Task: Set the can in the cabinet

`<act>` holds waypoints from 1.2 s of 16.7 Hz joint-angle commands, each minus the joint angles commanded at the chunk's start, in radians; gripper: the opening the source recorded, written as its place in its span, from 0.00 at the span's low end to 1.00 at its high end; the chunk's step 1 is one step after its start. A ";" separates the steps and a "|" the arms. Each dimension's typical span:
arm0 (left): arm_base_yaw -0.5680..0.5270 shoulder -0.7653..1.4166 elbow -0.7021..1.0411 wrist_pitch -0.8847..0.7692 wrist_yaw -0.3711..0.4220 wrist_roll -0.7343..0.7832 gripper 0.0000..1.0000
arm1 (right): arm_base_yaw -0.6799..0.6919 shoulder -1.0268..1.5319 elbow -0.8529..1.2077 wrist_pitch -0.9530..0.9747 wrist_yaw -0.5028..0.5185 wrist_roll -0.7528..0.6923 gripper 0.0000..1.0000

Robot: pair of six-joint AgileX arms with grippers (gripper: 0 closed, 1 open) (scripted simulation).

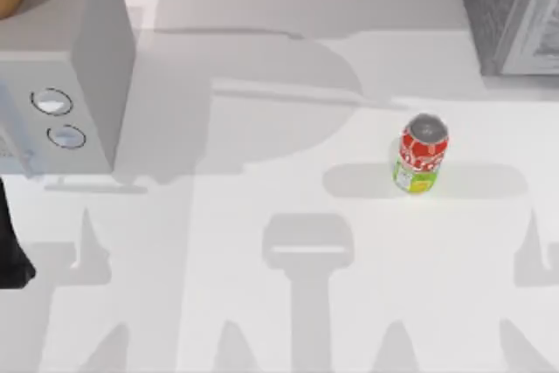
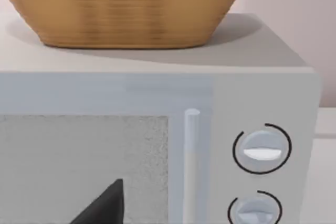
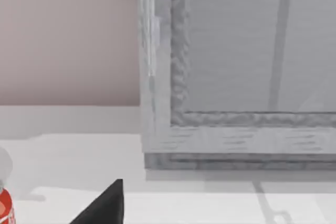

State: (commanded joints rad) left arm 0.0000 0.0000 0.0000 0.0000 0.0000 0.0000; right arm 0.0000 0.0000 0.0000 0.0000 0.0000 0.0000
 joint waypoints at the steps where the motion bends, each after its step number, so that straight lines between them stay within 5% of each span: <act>1: 0.000 0.000 0.000 0.000 0.000 0.000 1.00 | 0.000 0.000 0.000 0.000 0.000 0.000 1.00; 9: 0.000 0.000 0.000 0.000 0.000 0.000 1.00 | 0.089 0.259 0.040 0.173 0.071 0.010 1.00; 20: 0.000 0.000 0.000 0.000 0.000 0.000 1.00 | 0.395 1.230 0.224 0.868 0.385 0.051 1.00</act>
State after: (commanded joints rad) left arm 0.0000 0.0000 0.0000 0.0000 0.0000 0.0000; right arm 0.3948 1.2305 0.2236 0.8682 0.3847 0.0513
